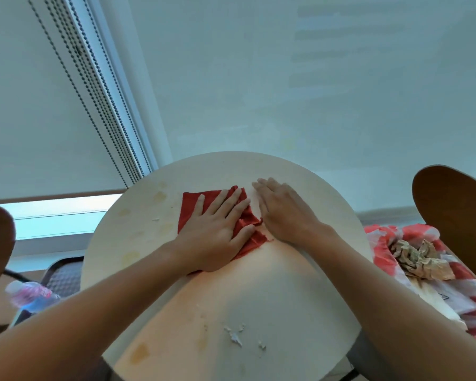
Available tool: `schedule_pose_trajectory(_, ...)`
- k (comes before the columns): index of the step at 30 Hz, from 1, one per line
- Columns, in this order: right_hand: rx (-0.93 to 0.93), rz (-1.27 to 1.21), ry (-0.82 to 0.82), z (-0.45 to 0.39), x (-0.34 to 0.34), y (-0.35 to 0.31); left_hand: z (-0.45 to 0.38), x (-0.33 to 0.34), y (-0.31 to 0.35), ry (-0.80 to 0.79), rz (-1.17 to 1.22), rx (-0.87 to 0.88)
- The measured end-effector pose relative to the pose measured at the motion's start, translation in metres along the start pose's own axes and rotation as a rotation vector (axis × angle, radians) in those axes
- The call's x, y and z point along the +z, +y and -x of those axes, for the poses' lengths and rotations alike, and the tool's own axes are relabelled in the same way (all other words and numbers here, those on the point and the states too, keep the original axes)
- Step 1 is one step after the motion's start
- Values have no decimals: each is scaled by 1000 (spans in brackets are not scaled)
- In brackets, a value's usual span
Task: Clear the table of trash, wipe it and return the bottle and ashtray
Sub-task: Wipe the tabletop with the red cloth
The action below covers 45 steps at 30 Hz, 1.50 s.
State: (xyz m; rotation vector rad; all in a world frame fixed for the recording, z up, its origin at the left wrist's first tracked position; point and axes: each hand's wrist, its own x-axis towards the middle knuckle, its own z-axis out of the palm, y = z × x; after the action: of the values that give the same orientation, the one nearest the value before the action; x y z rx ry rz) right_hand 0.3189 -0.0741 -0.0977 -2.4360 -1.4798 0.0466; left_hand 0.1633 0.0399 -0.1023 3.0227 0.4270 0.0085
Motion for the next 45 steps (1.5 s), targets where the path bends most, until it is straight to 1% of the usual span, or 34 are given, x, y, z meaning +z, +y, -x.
schedule_pose_trajectory(4,17,49,13,-7,5,6,5,-6,-9,-35,-41,183)
schedule_pose_trajectory(9,164,65,70,-16,7,15,-31,-14,-31,-67,-80,439)
schedule_pose_trajectory(12,256,49,45,-21,8,21,-57,-14,-42,-60,-98,493)
schedule_pose_trajectory(15,306,29,31,-24,9,24,-85,-16,-52,-64,-107,481)
schedule_pose_trajectory(20,308,47,43,-22,12,24,-129,-14,-67,-67,-106,399)
schedule_pose_trajectory(24,328,27,47,-22,11,26,-150,-14,-77,-53,-95,282)
schedule_pose_trajectory(28,326,21,42,-21,12,27,-152,-13,-90,-13,-38,111)
schedule_pose_trajectory(34,334,8,36,-19,10,28,-126,-9,-95,32,12,-233)
schedule_pose_trajectory(38,331,-3,36,-18,8,26,-96,-8,-85,68,44,-405)
schedule_pose_trajectory(41,324,-2,41,-17,8,25,-71,-8,-72,82,44,-470)
schedule_pose_trajectory(45,319,-18,25,-16,7,23,-38,-4,-49,85,34,-483)
